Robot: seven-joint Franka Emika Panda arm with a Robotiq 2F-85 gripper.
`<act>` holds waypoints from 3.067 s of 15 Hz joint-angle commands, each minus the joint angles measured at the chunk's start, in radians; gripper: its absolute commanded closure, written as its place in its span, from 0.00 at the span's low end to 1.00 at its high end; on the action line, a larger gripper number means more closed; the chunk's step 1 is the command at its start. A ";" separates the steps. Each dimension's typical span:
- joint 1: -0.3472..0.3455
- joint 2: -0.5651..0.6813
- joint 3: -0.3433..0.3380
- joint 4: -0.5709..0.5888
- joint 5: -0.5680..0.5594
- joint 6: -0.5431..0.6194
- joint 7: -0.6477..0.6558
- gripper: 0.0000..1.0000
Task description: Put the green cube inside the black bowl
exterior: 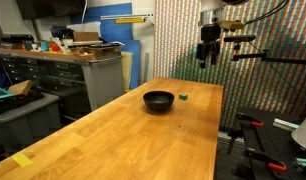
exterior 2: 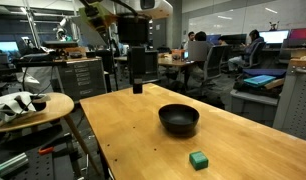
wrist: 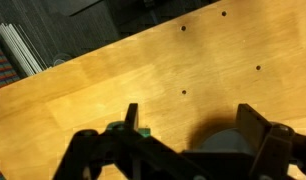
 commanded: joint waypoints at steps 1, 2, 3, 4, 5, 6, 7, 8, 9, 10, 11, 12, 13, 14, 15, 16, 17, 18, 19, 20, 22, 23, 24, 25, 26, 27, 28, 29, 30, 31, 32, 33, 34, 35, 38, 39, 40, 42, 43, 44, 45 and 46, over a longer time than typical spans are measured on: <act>-0.016 0.139 -0.044 0.099 0.008 0.043 -0.051 0.00; -0.017 0.171 -0.054 0.119 0.011 0.054 -0.056 0.00; -0.018 0.202 -0.063 0.136 0.014 0.078 -0.062 0.00; -0.019 0.231 -0.069 0.155 0.019 0.085 -0.066 0.00; -0.018 0.260 -0.075 0.172 0.023 0.099 -0.072 0.00; -0.017 0.287 -0.080 0.187 0.026 0.111 -0.077 0.00; -0.016 0.312 -0.083 0.201 0.033 0.120 -0.085 0.00; -0.016 0.334 -0.085 0.213 0.036 0.129 -0.093 0.00; -0.016 0.358 -0.086 0.222 0.037 0.146 -0.100 0.00; -0.015 0.380 -0.087 0.230 0.040 0.163 -0.109 0.00; -0.016 0.402 -0.087 0.235 0.044 0.184 -0.123 0.00; -0.016 0.421 -0.086 0.239 0.045 0.202 -0.130 0.00; -0.017 0.440 -0.086 0.241 0.045 0.226 -0.141 0.00; -0.018 0.460 -0.085 0.242 0.047 0.248 -0.154 0.00; -0.020 0.481 -0.085 0.241 0.047 0.274 -0.167 0.00; -0.022 0.499 -0.085 0.241 0.049 0.294 -0.179 0.00; -0.025 0.519 -0.084 0.239 0.053 0.325 -0.194 0.00; -0.029 0.539 -0.084 0.240 0.055 0.348 -0.207 0.00; -0.034 0.560 -0.084 0.241 0.059 0.375 -0.221 0.00; -0.038 0.579 -0.085 0.241 0.055 0.408 -0.230 0.00; -0.051 0.622 -0.087 0.251 0.054 0.455 -0.251 0.00; -0.061 0.642 -0.086 0.258 0.057 0.474 -0.263 0.00; -0.071 0.662 -0.085 0.267 0.060 0.493 -0.273 0.00; -0.082 0.684 -0.082 0.279 0.066 0.514 -0.285 0.00; -0.090 0.699 -0.080 0.289 0.067 0.522 -0.292 0.00; -0.101 0.715 -0.074 0.303 0.077 0.531 -0.303 0.00; -0.112 0.729 -0.068 0.315 0.086 0.535 -0.314 0.00; -0.123 0.741 -0.061 0.329 0.098 0.534 -0.326 0.00; -0.130 0.750 -0.056 0.340 0.109 0.535 -0.334 0.00; -0.140 0.759 -0.048 0.351 0.123 0.529 -0.347 0.00; -0.143 0.767 -0.046 0.361 0.129 0.529 -0.354 0.00; -0.148 0.775 -0.041 0.369 0.135 0.526 -0.360 0.00; -0.157 0.779 -0.031 0.376 0.150 0.521 -0.370 0.00; -0.160 0.784 -0.026 0.381 0.156 0.515 -0.376 0.00; -0.177 0.795 0.000 0.387 0.177 0.501 -0.402 0.23; -0.183 0.797 0.009 0.386 0.186 0.494 -0.413 0.26; -0.185 0.802 0.015 0.385 0.190 0.492 -0.419 0.30; -0.189 0.810 0.023 0.382 0.194 0.486 -0.432 0.47; -0.190 0.813 0.024 0.381 0.193 0.481 -0.434 0.57; -0.190 0.814 0.023 0.379 0.192 0.474 -0.435 0.63; -0.189 0.816 0.021 0.379 0.190 0.471 -0.433 0.70; -0.186 0.815 0.016 0.378 0.187 0.471 -0.428 0.78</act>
